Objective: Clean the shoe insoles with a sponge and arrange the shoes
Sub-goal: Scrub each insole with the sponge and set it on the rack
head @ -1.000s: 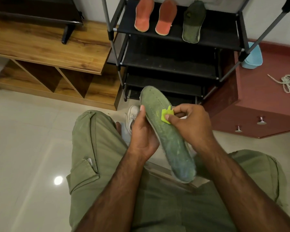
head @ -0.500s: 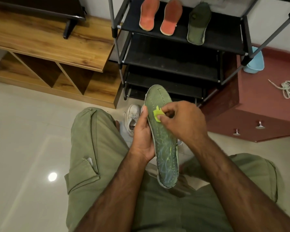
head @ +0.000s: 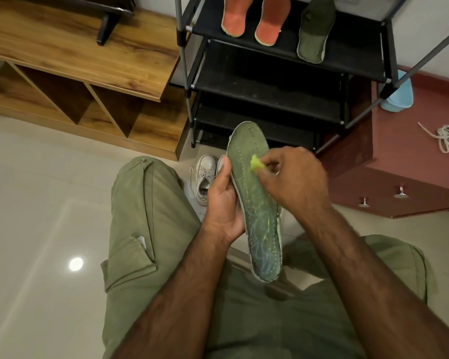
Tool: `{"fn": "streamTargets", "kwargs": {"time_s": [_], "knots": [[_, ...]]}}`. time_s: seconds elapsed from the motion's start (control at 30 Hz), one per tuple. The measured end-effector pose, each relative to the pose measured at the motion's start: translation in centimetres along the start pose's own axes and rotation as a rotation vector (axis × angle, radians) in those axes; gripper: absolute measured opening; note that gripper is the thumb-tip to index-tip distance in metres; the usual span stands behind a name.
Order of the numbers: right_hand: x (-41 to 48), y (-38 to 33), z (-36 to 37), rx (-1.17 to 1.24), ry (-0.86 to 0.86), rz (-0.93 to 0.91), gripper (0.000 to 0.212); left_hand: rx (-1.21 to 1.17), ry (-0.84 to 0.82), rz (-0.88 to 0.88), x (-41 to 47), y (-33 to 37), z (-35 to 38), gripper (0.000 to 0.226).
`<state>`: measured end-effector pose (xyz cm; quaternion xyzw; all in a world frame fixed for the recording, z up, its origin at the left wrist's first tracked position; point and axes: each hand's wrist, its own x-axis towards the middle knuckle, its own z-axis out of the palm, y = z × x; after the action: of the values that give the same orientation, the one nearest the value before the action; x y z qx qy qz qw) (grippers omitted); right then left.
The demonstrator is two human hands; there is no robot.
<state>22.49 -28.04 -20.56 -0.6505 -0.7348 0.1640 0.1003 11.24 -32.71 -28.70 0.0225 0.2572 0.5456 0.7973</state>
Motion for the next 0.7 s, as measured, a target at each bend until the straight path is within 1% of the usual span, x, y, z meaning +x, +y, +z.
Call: {"fn": "streamTargets", "kwargs": {"time_s": [0.03, 0.07, 0.1, 0.17, 0.2, 0.23, 0.3, 0.33, 0.37, 0.4, 0.47, 0.5, 0.6, 0.63, 0.7], "knots": [[-0.3, -0.2, 0.1, 0.02, -0.058, -0.019, 0.014, 0.01, 0.005, -0.002, 0.1, -0.1, -0.2, 0.075], [-0.4, -0.2, 0.1, 0.027, -0.08, -0.011, 0.014, 0.004, -0.011, -0.001, 0.1, -0.1, -0.2, 0.075], [-0.2, 0.0, 0.0, 0.027, -0.052, 0.023, 0.015, -0.009, -0.019, 0.001, 0.0, -0.1, 0.0, 0.073], [0.2, 0.5, -0.4, 0.031, 0.066, 0.108, 0.014, -0.027, -0.036, -0.003, -0.2, 0.1, 0.4, 0.072], [0.4, 0.7, -0.3, 0.03, 0.086, 0.122, 0.013, -0.033, -0.04, -0.003, -0.2, 0.2, 0.4, 0.072], [0.3, 0.6, -0.3, 0.035, 0.058, 0.104, 0.013, -0.033, -0.04, -0.001, -0.2, 0.1, 0.2, 0.073], [-0.1, 0.2, 0.2, 0.051, -0.061, 0.029, 0.015, -0.032, -0.045, -0.01, 0.0, 0.0, -0.3, 0.075], [-0.3, 0.0, 0.2, 0.03, -0.082, 0.01, 0.016, -0.037, -0.048, -0.013, 0.1, 0.0, -0.4, 0.074], [-0.2, 0.1, 0.3, -0.007, -0.055, 0.018, 0.017, -0.043, -0.058, -0.016, 0.2, -0.1, -0.5, 0.075], [0.1, 0.4, 0.2, -0.036, 0.009, 0.046, 0.017, -0.054, -0.075, -0.022, 0.3, 0.0, -0.4, 0.075], [0.3, 0.8, 0.1, -0.032, 0.114, 0.112, 0.016, -0.051, -0.086, -0.027, 0.3, -0.1, -0.3, 0.074], [0.3, 0.8, 0.3, -0.013, 0.11, 0.111, 0.015, -0.042, -0.08, -0.025, 0.2, -0.1, -0.3, 0.073], [-0.2, 0.2, 0.8, 0.073, -0.028, 0.012, 0.014, -0.041, -0.078, -0.039, 0.3, -0.1, -0.7, 0.073], [-0.1, 0.2, 0.7, 0.073, -0.031, 0.013, 0.014, -0.036, -0.08, -0.042, 0.4, -0.1, -0.7, 0.074], [0.4, 1.0, 0.5, 0.049, 0.076, 0.086, 0.017, -0.027, -0.088, -0.056, 0.5, -0.2, -0.7, 0.073]]}}
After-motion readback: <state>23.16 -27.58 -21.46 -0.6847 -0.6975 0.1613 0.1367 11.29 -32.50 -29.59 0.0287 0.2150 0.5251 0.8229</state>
